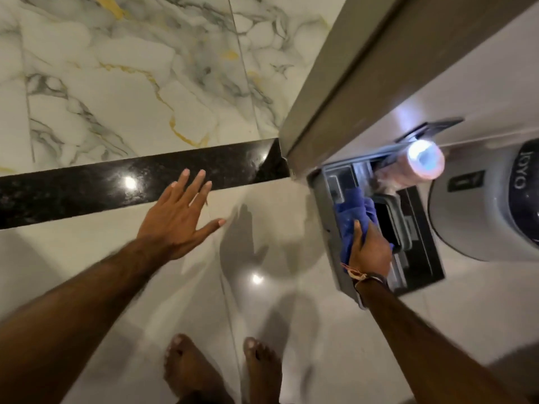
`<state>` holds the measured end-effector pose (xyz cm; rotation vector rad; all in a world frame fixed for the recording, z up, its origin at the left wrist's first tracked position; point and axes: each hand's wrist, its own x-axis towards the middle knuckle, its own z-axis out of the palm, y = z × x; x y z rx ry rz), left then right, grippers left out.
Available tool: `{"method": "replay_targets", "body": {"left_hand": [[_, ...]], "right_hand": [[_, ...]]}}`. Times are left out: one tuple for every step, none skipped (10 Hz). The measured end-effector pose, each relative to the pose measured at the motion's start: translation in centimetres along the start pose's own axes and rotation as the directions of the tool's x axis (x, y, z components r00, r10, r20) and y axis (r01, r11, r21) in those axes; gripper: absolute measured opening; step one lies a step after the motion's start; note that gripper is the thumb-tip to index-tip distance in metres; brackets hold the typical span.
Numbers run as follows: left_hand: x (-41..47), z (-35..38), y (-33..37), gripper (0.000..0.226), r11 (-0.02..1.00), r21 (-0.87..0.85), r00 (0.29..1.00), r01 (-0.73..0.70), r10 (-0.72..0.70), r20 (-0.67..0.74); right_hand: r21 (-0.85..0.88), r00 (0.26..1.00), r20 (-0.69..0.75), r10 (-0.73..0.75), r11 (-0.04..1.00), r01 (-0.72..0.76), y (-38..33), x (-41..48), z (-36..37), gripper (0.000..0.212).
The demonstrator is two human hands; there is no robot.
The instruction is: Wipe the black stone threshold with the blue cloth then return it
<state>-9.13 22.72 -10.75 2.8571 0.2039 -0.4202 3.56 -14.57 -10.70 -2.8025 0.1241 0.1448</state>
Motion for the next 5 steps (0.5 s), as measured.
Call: {"method": "replay_targets", "body": {"left_hand": [[0.3,-0.3,-1.2,0.092,0.99,0.115,0.996,-0.082,0.083,-0.01],[0.4,-0.8,-2.4,0.091,0.975,0.2,0.995,-0.097,0.102,-0.015],[0.5,-2.9,-3.5,0.092,0.972,0.215,0.994,-0.093,0.103,-0.035],[1.2,-10.4,-3.9,0.091,0.985,0.174,0.984,0.019,0.012,-0.179],[0.9,-17.4,-3.7,0.09,0.987,0.145,0.96,0.069,-0.026,-0.277]], "right_hand": [[-0.049,0.967,0.255,0.017,0.999,-0.005,3.7,-0.9,2.6,0.049],[-0.034,0.936,0.35,0.031,0.999,-0.02,4.4,-1.9,4.0,0.055],[-0.033,0.9,0.434,0.04,0.999,-0.028,3.6,-1.9,4.3,0.063],[-0.134,0.803,0.595,0.021,0.988,0.073,2.1,-1.2,1.0,0.079],[-0.148,0.763,0.645,0.041,0.986,0.071,-0.6,-1.5,-3.0,0.084]]}}
